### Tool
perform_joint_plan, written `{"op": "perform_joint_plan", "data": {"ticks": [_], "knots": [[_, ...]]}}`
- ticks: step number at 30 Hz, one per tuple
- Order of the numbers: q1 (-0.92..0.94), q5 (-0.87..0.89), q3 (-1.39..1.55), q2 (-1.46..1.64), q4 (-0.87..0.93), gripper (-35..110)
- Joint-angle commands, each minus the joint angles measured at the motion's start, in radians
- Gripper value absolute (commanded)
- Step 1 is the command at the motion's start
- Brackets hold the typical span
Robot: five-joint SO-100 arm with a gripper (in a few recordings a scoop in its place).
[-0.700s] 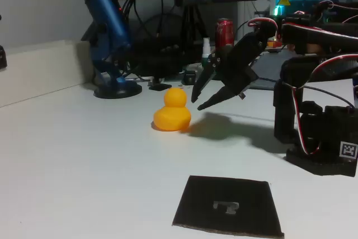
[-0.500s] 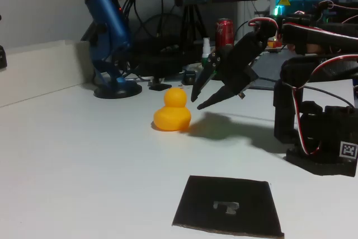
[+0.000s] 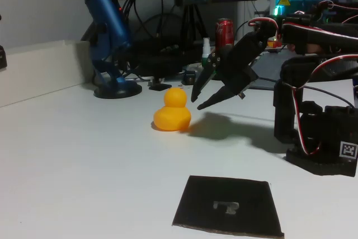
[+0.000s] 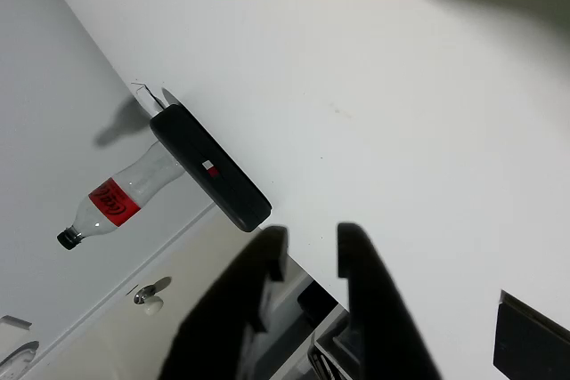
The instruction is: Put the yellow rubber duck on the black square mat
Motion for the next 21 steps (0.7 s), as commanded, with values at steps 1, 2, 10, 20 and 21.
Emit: {"op": "perform_joint_plan", "data": {"ticks": [1,2,10,20,21], "knots": [[-0.015,-0.009,0.003,0.012,0.003,6],[-0.015,-0.009,0.003,0.012,0.003,6],[-0.015,-0.009,0.002,0.014,0.0,6],[-0.017,-0.009,-0.043,0.015,-0.009,6],[-0.017,-0.009,-0.06,0.015,-0.009,6]]}}
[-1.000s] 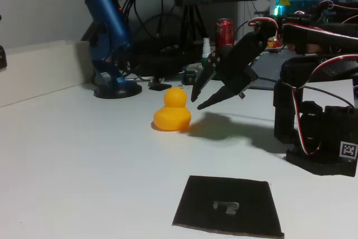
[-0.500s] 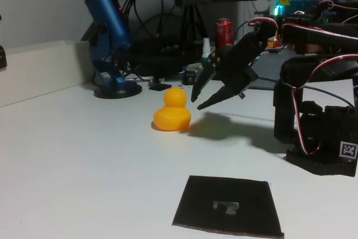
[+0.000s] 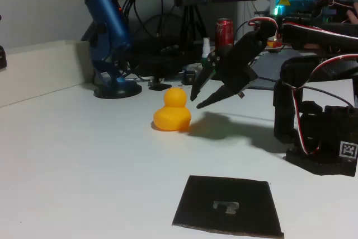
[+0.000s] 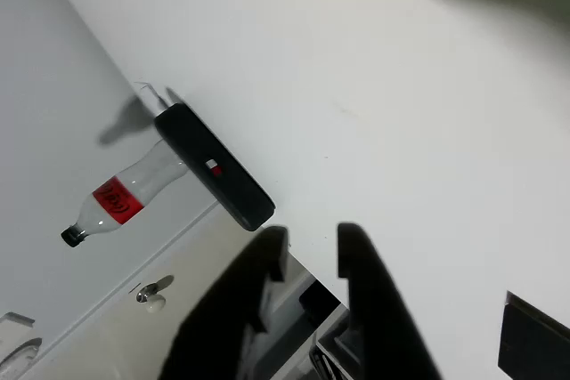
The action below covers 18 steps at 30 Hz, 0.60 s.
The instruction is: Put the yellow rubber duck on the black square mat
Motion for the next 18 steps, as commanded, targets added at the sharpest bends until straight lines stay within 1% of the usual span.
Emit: {"op": "perform_joint_plan", "data": {"ticks": [1,14,18], "knots": [[-0.017,-0.009,-0.064,0.015,-0.003,6],[-0.015,-0.011,-0.284,-0.005,-0.003,6],[-0.015,-0.011,-0.345,-0.101,-0.003,6]]}}
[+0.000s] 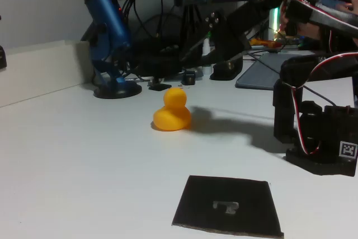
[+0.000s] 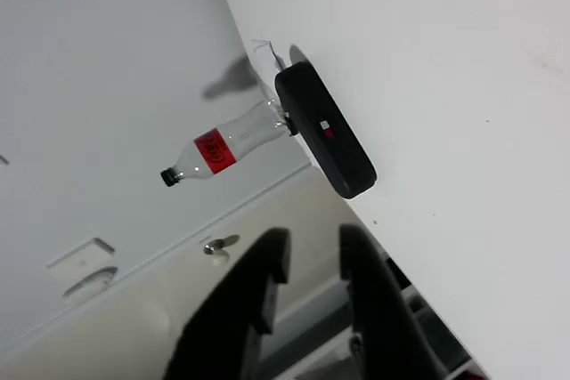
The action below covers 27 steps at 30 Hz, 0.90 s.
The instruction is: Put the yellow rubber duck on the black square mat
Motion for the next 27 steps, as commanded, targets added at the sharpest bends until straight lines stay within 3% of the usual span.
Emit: {"op": "perform_joint_plan", "data": {"ticks": [1,13,27], "knots": [[-0.015,-0.011,-0.083,-0.078,-0.003,6],[-0.014,-0.011,-0.347,-0.528,0.002,6],[-0.014,-0.012,-0.505,-0.808,0.011,6]]}}
